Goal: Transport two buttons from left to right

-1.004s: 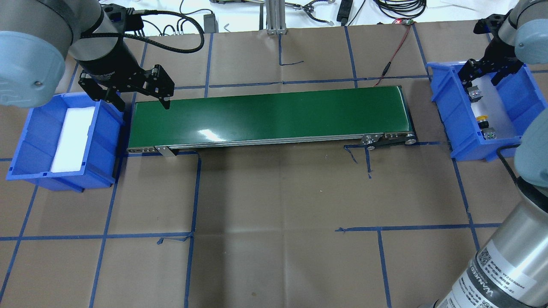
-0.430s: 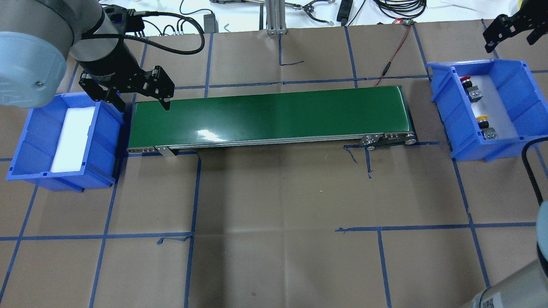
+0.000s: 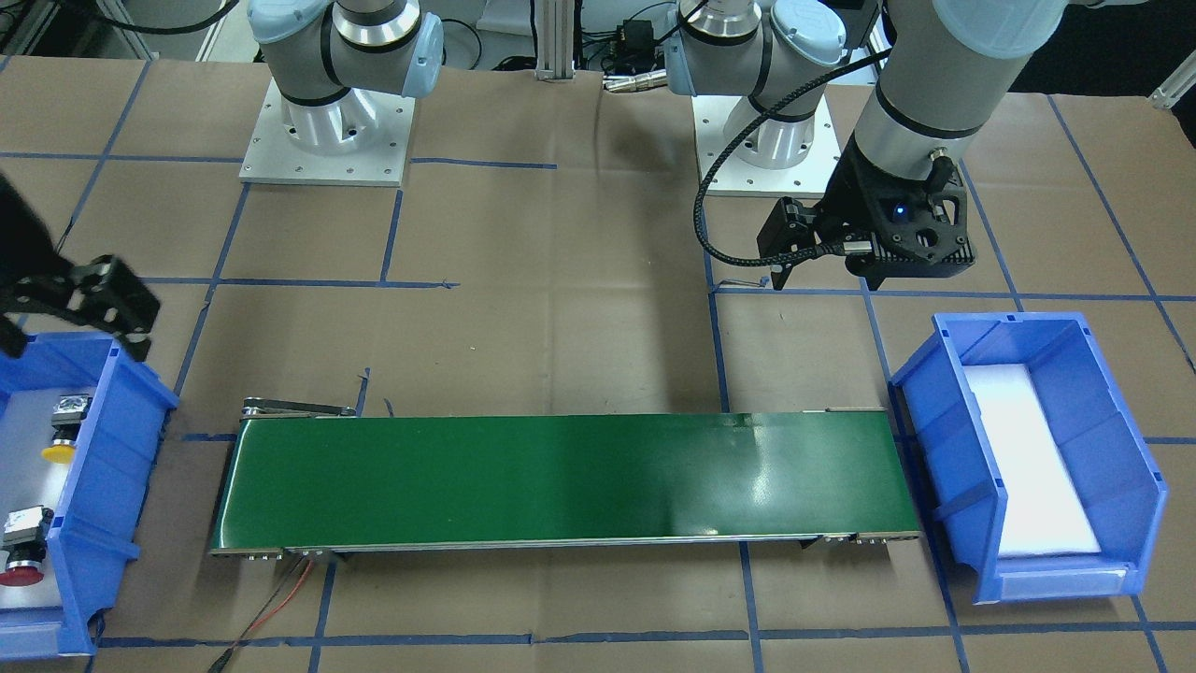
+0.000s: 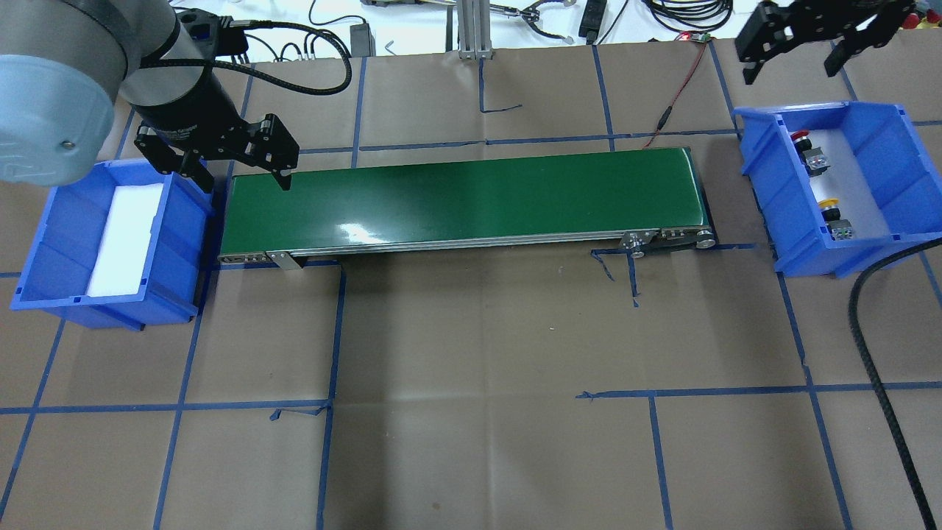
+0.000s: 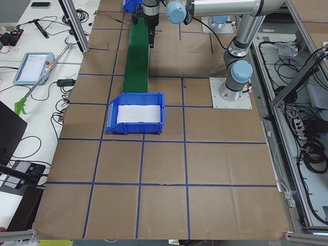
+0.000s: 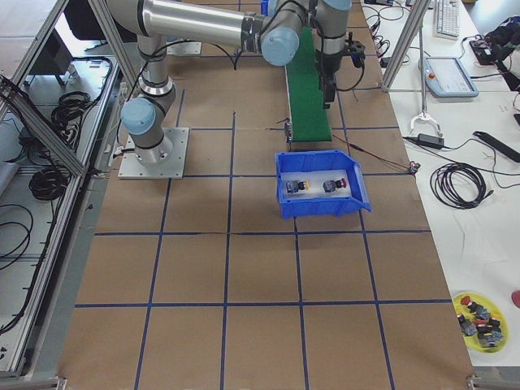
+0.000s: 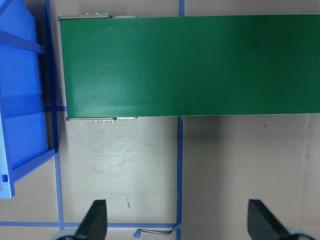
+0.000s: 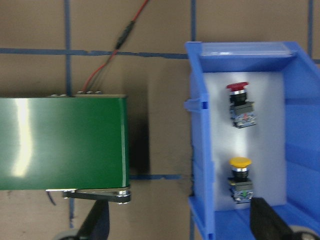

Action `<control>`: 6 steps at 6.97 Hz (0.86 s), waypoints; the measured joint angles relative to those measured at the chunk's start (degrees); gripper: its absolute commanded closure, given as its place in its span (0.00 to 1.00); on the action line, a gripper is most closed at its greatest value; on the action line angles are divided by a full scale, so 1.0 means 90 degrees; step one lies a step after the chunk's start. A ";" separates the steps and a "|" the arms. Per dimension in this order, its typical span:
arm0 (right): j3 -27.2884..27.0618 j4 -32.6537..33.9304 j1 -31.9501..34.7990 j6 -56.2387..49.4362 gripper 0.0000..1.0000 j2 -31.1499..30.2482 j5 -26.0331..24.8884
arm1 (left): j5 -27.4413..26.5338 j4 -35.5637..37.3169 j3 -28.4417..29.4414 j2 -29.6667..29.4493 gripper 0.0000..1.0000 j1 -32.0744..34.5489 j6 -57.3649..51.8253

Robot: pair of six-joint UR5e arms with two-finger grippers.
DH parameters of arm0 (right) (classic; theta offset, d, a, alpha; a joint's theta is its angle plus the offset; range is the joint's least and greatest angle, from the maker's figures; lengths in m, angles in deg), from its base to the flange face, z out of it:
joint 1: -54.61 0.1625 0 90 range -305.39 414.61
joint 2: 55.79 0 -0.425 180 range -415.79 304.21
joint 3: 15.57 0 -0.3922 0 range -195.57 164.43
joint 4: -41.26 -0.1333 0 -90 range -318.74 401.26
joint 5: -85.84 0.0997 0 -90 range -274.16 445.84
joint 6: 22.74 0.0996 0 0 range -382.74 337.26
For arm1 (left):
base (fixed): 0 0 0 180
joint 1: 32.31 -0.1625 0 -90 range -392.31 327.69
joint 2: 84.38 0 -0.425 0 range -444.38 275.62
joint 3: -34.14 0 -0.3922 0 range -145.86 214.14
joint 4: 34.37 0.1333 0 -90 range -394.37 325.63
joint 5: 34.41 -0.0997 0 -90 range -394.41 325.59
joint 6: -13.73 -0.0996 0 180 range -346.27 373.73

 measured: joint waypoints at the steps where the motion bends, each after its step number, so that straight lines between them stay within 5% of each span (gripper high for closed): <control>1: -0.0331 0.0003 0.0666 0.0734 0.00 -0.0353 -0.0006 | -0.0001 0.0002 0.0000 -0.0001 0.00 0.0000 -0.0024; 3: -0.0898 0.0049 0.1471 0.1480 0.00 -0.0684 -0.0051 | -0.0002 0.0009 0.0000 -0.0002 0.00 -0.0001 -0.0044; 6: -0.1036 0.0046 0.1608 0.1577 0.00 -0.0761 -0.0062 | -0.0002 0.0010 0.0000 -0.0002 0.00 -0.0009 -0.0047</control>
